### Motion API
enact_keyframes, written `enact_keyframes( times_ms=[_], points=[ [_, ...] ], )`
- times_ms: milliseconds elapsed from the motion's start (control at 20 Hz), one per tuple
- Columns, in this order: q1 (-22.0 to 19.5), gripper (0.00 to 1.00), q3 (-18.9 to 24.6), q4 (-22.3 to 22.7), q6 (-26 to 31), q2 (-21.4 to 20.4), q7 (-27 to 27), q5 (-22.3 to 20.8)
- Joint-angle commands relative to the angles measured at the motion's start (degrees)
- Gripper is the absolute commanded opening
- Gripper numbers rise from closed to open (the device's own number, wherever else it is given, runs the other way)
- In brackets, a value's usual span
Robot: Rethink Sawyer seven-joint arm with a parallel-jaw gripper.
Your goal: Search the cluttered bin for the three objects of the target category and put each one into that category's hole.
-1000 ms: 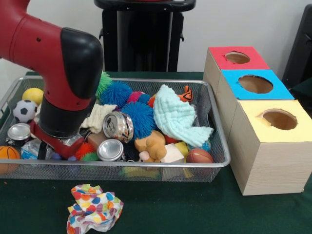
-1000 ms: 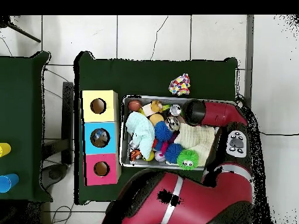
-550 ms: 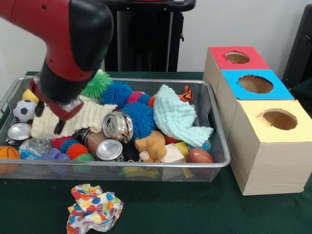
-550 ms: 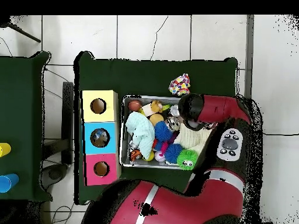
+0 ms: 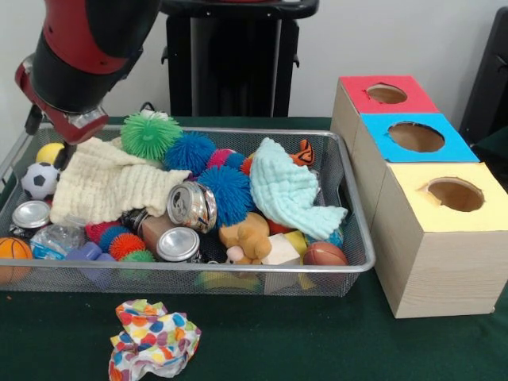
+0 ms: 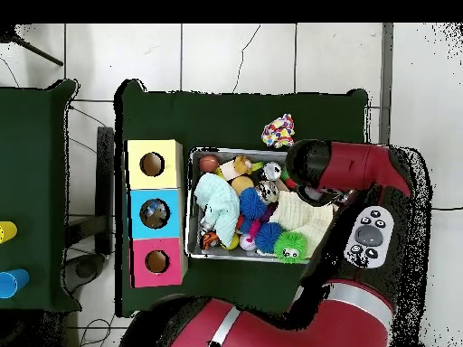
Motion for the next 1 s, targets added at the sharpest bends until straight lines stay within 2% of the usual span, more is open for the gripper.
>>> enact_keyframes(
  times_ms=[50,150,500,800,1000],
  points=[
    [-4.2,1.00,10.3,9.2,-10.3,0.7,0.0,2.8],
    [-5.9,1.00,13.4,12.6,-15.2,-1.1,0.4,5.2],
    [-7.8,1.00,17.4,16.9,-12.5,-4.9,-2.8,8.0],
    [-7.9,1.00,17.7,16.7,-14.7,-3.4,-1.4,6.6],
    [-7.2,1.00,16.0,14.3,-15.7,-0.7,-0.4,4.2]
  ],
)
